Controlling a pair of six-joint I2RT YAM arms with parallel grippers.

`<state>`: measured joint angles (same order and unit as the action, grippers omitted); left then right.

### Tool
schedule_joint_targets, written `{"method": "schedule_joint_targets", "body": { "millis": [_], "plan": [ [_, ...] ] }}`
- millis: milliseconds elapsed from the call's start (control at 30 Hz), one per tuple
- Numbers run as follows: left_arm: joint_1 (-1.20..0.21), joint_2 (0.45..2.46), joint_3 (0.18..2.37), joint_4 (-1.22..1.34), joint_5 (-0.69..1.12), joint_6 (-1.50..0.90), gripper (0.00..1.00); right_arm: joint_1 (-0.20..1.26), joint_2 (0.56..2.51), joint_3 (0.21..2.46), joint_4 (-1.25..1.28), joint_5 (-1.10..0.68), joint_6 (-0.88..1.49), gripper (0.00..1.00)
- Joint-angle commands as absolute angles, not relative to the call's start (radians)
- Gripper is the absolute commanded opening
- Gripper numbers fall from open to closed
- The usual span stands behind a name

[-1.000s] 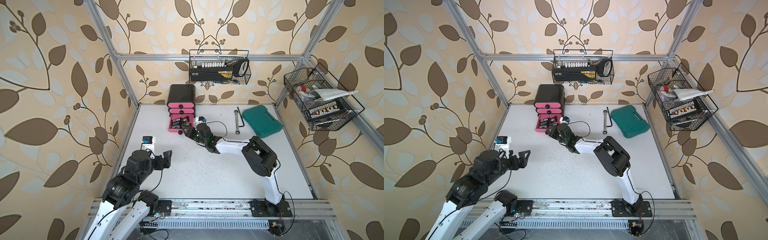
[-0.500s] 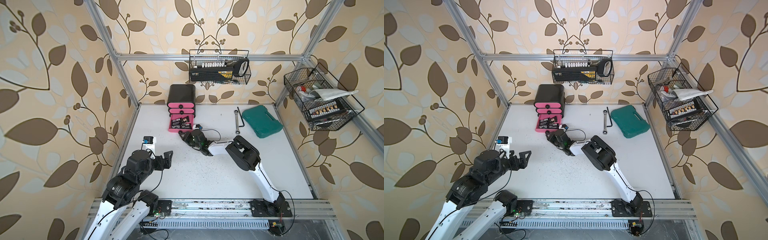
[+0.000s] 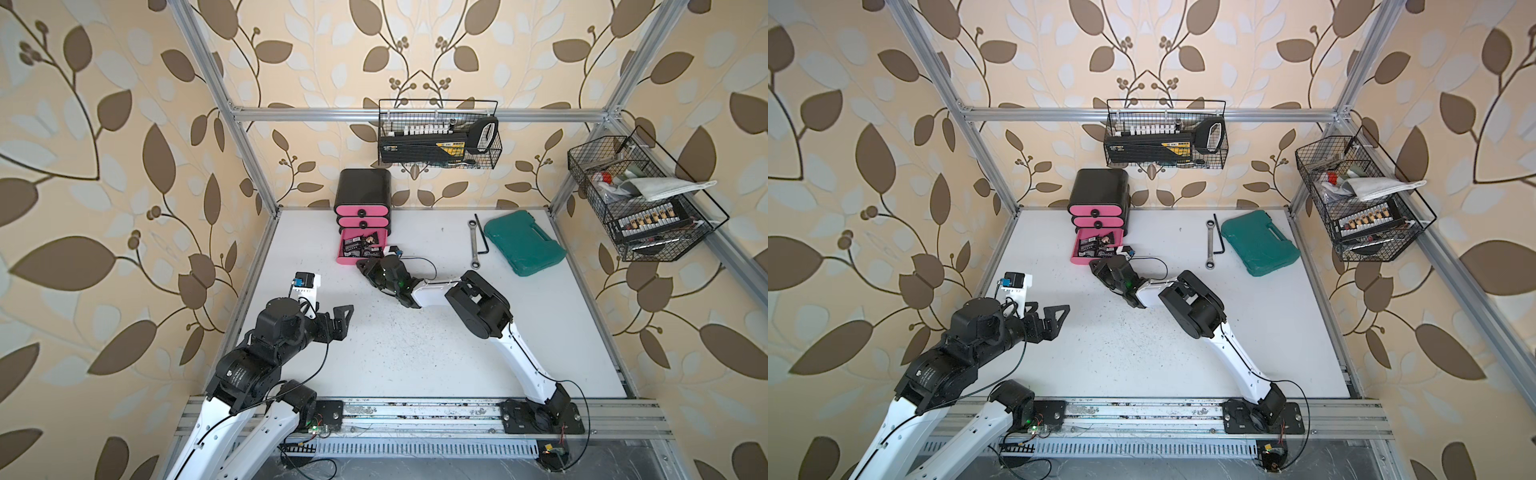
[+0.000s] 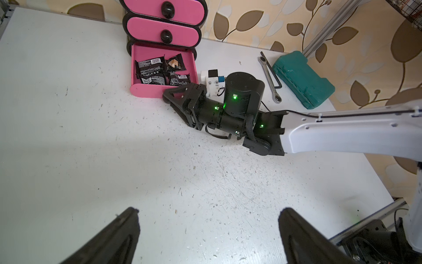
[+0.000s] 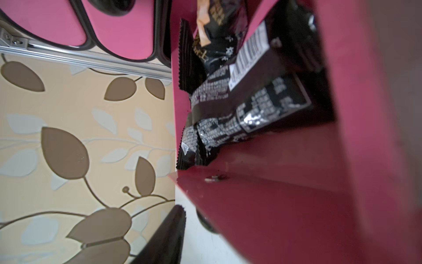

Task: Place the cookies into the drawer by color
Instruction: Close the drawer in the storage box.

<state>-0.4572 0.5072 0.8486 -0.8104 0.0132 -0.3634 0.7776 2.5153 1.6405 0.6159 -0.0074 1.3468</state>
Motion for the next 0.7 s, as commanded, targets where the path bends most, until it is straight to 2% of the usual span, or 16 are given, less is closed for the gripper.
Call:
{"method": "schedule_joint_targets", "body": {
  "millis": [0, 233, 533, 667],
  "plan": [
    [-0.450, 0.493, 0.848, -0.766, 0.048, -0.346, 0.98, 0.775, 2.560, 1.681, 0.600, 0.004, 1.371, 0.48],
    [-0.451, 0.468, 0.841, -0.758, 0.055, -0.346, 0.99, 0.771, 2.597, 1.699, 0.586, 0.033, 1.391, 0.46],
    [-0.451, 0.481, 0.845, -0.765, 0.040, -0.347, 0.98, 0.764, 2.601, 1.686, 0.612, 0.009, 1.401, 0.24],
    [-0.449, 0.480, 0.845, -0.768, 0.038, -0.350, 0.98, 0.764, 2.550, 1.653, 0.646, 0.011, 1.392, 0.23]
  ]
}}
